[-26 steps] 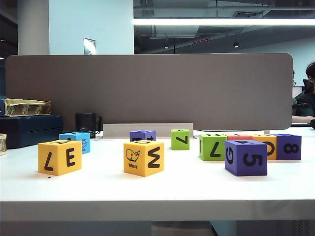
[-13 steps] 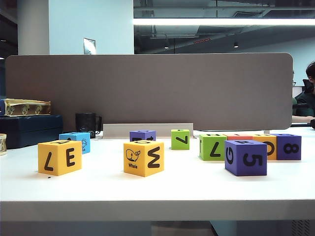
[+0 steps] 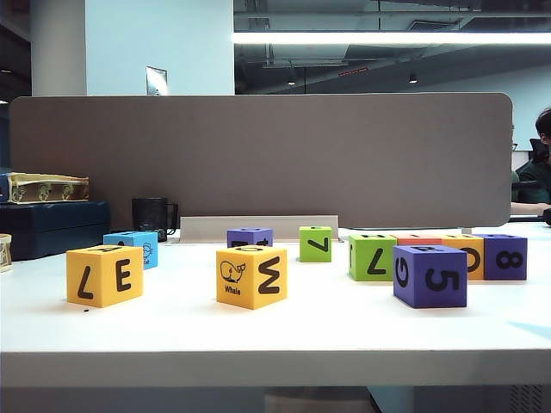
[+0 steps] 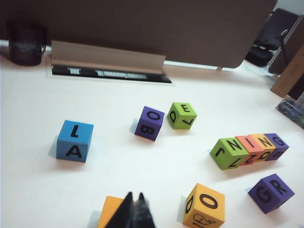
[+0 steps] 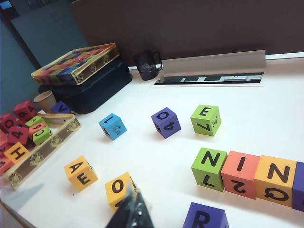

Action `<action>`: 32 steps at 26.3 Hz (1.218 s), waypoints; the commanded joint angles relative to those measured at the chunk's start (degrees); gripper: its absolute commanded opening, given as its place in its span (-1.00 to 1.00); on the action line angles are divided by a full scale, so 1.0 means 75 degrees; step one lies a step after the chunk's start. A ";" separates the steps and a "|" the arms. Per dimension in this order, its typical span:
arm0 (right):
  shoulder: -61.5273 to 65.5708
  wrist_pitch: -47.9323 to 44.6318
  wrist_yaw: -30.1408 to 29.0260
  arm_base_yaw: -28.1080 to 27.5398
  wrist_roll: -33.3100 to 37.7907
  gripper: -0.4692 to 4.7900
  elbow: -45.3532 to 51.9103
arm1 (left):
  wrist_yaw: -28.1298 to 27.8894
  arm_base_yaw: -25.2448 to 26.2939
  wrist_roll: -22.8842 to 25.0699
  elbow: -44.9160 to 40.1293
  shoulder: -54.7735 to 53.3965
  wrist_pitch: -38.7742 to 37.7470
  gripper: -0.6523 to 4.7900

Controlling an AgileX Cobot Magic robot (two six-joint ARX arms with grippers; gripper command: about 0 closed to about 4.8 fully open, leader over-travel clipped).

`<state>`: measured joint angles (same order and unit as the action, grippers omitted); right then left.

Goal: Select the appropriate blocks from the scattered letter blocks on the table and arrange them in a row to spell out "LEARNING".

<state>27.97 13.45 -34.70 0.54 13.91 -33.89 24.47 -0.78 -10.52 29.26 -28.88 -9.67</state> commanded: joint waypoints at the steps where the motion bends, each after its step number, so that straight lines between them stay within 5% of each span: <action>1: 0.0425 0.0484 0.0006 0.0090 -0.0603 -0.83 -0.0516 | 0.0029 0.0003 0.0035 0.0367 -0.0644 0.0099 -0.78; 13: 0.2218 0.2378 0.0061 0.0688 -0.1504 -0.83 -0.2349 | 0.0082 -0.0003 0.0236 0.0880 -0.1988 0.0268 -0.78; 20: 0.3258 0.3640 0.1475 0.1827 -0.1953 -0.83 -0.3614 | 0.0367 -0.0061 0.0294 0.1463 -0.2515 0.0274 -0.78; 32: 0.3558 0.4610 0.1897 0.2177 -0.2090 -0.83 -0.4086 | 0.0032 -0.1649 0.0624 0.2506 -0.3893 -0.0294 -0.78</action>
<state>54.76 48.01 -20.56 16.80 -1.48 -64.16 26.06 -12.10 -6.17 46.59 -57.32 -10.63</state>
